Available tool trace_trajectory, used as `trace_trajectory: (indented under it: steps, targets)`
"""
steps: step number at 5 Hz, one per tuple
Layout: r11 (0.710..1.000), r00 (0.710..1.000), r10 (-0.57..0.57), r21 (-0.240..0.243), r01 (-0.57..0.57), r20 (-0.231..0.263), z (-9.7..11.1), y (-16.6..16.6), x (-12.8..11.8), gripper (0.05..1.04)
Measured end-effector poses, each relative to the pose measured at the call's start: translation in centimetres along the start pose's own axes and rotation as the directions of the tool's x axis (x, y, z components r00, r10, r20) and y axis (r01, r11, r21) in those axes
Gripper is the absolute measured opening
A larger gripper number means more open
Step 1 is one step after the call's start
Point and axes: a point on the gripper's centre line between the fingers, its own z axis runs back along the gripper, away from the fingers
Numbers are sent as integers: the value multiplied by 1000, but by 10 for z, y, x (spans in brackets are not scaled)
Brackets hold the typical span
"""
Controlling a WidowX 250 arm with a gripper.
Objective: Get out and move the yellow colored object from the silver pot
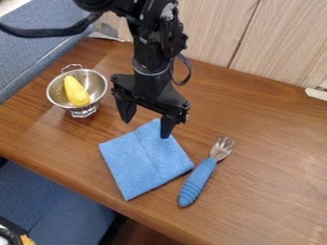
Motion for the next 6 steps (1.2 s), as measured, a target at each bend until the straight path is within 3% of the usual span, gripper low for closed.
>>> trace_trajectory:
  steps: [1, 3, 4, 5, 6]
  targets:
    - [1000, 1000, -2, 0, 2, -26, -6, -1, -3, 999]
    - [989, 989, 143, -14, -144, -41, 2, 28, 9, 999]
    - [963, 962, 268, -28, -269, -49, 11, 44, 16, 999]
    - [875, 875, 483, -14, -484, -26, 25, 81, 29, 999]
    - [762, 763, 647, 23, -647, 1, 32, 129, 41, 999]
